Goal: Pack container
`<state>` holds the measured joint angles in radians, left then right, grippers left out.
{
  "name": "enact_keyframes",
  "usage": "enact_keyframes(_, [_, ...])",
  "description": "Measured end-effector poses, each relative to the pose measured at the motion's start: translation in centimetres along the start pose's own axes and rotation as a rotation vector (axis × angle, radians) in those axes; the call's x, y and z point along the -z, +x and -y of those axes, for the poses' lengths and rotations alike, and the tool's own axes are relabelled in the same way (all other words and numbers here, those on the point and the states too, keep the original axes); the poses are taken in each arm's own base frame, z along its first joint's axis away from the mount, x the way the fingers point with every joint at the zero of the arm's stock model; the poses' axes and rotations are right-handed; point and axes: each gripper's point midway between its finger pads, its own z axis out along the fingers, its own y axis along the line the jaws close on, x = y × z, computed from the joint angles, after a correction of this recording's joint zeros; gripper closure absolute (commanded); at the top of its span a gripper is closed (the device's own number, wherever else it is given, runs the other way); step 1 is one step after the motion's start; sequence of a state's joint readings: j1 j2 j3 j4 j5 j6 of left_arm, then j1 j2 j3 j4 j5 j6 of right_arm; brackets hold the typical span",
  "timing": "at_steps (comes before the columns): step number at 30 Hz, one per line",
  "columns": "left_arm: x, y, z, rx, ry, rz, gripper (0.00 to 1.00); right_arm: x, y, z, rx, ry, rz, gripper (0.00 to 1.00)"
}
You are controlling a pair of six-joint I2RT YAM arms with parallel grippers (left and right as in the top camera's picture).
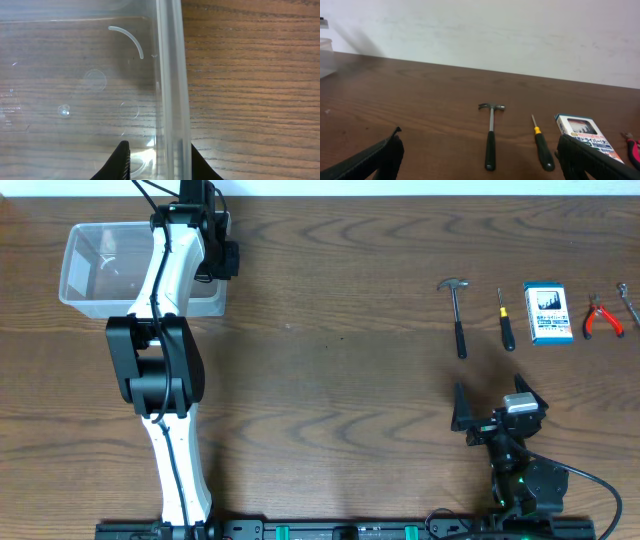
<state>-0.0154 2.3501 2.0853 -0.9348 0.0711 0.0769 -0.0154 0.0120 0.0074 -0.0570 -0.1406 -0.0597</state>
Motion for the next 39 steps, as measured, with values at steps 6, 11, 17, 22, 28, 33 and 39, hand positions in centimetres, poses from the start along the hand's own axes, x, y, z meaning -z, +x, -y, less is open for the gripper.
enact_keyframes(6, [0.2, -0.3, 0.1, -0.002, 0.000, 0.008, 0.87, 0.0, 0.0, 0.0, 0.000, 0.000, 0.000, 0.01])
enact_keyframes(11, [0.9, -1.0, 0.1, -0.002, 0.000, 0.033, 0.88, 0.0, 0.0, 0.0, 0.000, 0.000, 0.000, 0.01])
enact_keyframes(17, [1.3, -1.3, 0.1, -0.002, 0.000, 0.044, 0.94, 0.0, 0.0, 0.0, 0.000, 0.000, 0.000, 0.01])
enact_keyframes(22, [1.6, -1.4, 0.1, -0.001, 0.000, 0.050, 0.95, 0.0, 0.0, 0.0, 0.000, 0.000, 0.000, 0.01])
enact_keyframes(28, [2.0, -1.5, 0.1, -0.002, 0.000, 0.056, 0.94, 0.0, 0.0, 0.0, 0.000, 0.000, 0.000, 0.01])
enact_keyframes(33, [2.2, -1.6, 0.1, -0.001, 0.000, 0.060, 0.94, 0.0, 0.0, 0.0, 0.000, 0.000, 0.000, 0.01])
enact_keyframes(39, [2.4, -1.6, 0.1, -0.002, 0.000, 0.064, 0.77, 0.0, 0.0, 0.0, 0.000, 0.000, 0.000, 0.01])
